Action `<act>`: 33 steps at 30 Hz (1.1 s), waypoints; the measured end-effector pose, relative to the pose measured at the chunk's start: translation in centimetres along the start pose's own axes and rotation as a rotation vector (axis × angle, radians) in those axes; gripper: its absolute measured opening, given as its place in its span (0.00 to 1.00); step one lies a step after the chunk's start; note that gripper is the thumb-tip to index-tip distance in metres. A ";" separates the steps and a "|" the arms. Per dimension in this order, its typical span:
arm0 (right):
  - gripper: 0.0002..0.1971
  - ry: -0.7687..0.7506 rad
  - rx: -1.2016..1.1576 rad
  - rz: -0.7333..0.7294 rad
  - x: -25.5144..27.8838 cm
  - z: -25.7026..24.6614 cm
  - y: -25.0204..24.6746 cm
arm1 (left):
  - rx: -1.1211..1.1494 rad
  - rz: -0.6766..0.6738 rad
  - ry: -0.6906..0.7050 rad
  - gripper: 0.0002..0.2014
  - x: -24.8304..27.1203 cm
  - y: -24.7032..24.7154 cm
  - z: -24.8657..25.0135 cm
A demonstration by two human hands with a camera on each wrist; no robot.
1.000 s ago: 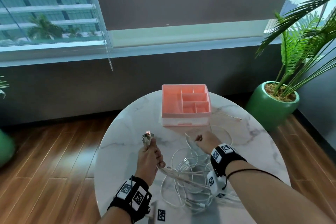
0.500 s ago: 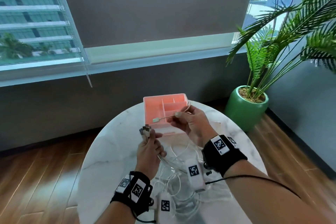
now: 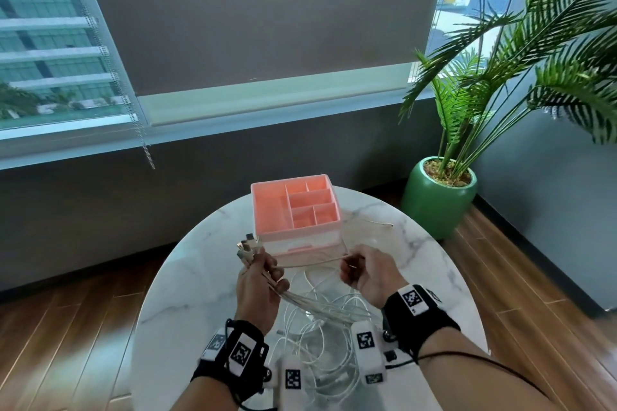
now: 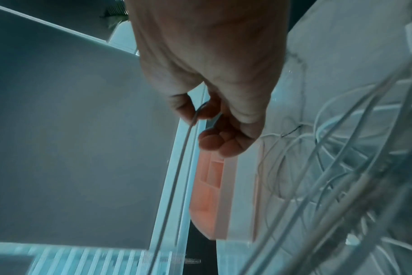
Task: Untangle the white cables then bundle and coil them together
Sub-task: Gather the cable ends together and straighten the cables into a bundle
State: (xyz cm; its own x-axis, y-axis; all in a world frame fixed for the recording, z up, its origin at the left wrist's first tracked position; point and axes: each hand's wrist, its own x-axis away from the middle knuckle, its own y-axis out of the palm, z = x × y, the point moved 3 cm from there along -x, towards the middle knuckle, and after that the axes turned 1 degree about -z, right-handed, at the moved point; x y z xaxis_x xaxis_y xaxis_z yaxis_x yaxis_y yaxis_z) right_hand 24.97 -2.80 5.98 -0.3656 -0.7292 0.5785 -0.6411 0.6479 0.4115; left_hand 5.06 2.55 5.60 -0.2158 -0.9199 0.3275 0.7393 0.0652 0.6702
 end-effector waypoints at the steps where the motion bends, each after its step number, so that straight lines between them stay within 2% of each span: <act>1: 0.08 0.005 -0.022 0.059 -0.6 -0.5 -0.8 | 0.008 0.018 0.019 0.15 -0.1 -0.2 0.1; 4: 0.10 0.025 -0.105 0.234 -1.9 -1.4 -4.2 | 0.076 0.088 0.086 0.18 -0.6 -1.0 1.2; 7: 0.14 0.059 -0.087 0.368 -3.1 -1.8 -8.5 | 0.141 0.145 0.127 0.20 -1.1 -2.1 3.0; 11: 0.17 0.065 -0.049 0.374 -4.2 -2.5 -11.0 | 0.086 0.113 0.108 0.20 -1.2 -2.4 3.9; 14: 0.18 -0.045 -0.043 0.241 -3.4 -4.5 -8.6 | -0.017 0.090 0.088 0.19 -1.2 -2.1 3.4; 17: 0.16 -0.236 0.010 -0.069 -0.4 -7.4 -3.5 | -0.124 0.024 0.091 0.18 -1.1 -1.2 2.7; 19: 0.14 -0.312 0.058 -0.287 2.1 -8.9 0.0 | -0.199 -0.039 0.099 0.16 -0.8 -0.4 2.4; 22: 0.14 -0.348 0.201 -0.562 5.0 -9.2 4.0 | -0.262 -0.120 0.090 0.09 -0.3 1.3 2.1; 24: 0.13 -0.330 0.391 -0.683 5.8 -7.9 5.4 | -0.276 -0.156 0.056 0.11 -0.1 2.2 1.8; 27: 0.12 -0.296 0.715 -0.779 5.8 -4.6 5.7 | -0.275 -0.210 -0.007 0.17 0.1 3.1 1.8; 29: 0.12 -0.238 0.886 -0.787 5.5 -2.3 5.3 | -0.302 -0.256 -0.012 0.17 0.2 3.6 2.1; 31: 0.13 -0.156 0.971 -0.756 5.3 -0.6 4.6 | -0.384 -0.290 0.000 0.16 0.5 3.8 2.2; 33: 0.14 -0.107 0.928 -0.631 4.6 0.1 4.0 | -0.469 -0.309 -0.005 0.13 0.6 3.8 2.2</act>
State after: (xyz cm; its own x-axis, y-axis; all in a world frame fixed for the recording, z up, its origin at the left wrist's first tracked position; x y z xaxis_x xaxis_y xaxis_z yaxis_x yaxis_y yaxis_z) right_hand 20.61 -3.59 10.26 0.1738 -0.9124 0.3706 -0.9693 -0.2250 -0.0995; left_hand 6.31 3.12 9.79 -0.4699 -0.8668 0.1672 0.8453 -0.3872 0.3682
